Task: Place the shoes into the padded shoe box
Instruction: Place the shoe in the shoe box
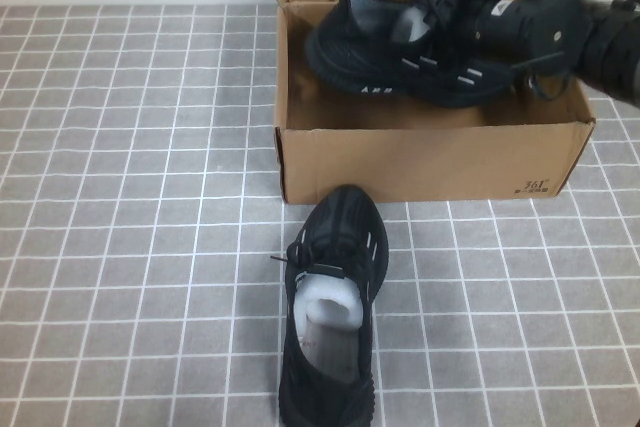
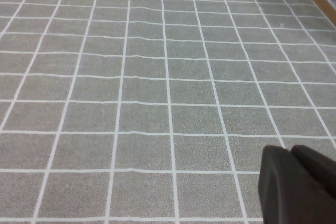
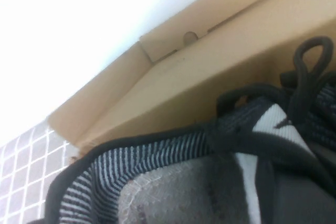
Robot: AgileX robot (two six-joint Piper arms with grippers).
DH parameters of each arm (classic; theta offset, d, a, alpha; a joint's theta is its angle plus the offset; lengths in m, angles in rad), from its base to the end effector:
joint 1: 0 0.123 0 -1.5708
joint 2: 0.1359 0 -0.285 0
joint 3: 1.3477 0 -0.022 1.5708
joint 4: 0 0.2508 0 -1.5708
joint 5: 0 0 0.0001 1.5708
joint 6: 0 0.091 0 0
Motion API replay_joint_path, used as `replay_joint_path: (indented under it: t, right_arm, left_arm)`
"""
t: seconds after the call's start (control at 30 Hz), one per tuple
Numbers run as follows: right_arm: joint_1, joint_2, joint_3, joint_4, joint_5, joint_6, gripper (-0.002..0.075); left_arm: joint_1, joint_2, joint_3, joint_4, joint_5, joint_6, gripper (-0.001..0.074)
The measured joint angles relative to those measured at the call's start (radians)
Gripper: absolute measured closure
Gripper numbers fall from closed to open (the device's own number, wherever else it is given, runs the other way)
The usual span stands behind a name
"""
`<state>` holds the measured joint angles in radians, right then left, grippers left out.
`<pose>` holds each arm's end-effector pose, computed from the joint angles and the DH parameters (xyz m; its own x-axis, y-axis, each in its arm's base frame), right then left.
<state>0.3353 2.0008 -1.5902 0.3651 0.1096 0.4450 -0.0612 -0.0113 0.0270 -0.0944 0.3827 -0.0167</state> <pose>0.4524 0.1615 0.2671 -0.5315 0.5798 -0.6175 0.0317 0.7421 0.6696 0.0521 -0.0064 0.1705 -0.3124 -0.0851 -0.9461 0.0624 0.9920 -0.1098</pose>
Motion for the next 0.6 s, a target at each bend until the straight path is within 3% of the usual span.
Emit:
replay_joint_path:
  t: [0.37,0.47,0.6]
  right_arm:
    - [0.0,0.06,0.0,0.013,-0.031,-0.041,0.0708]
    - [0.0,0.06,-0.001,0.013,-0.084,-0.063,0.0615]
    - [-0.001,0.051,-0.005,0.015,-0.104,-0.069,0.0413]
  left_arm:
    - [0.0,0.0,0.0,0.0,0.0,0.0,0.0738]
    - [0.0,0.0,0.0,0.0,0.0,0.0,0.0738]
    - [0.0,0.0,0.0,0.0,0.0,0.0,0.0738]
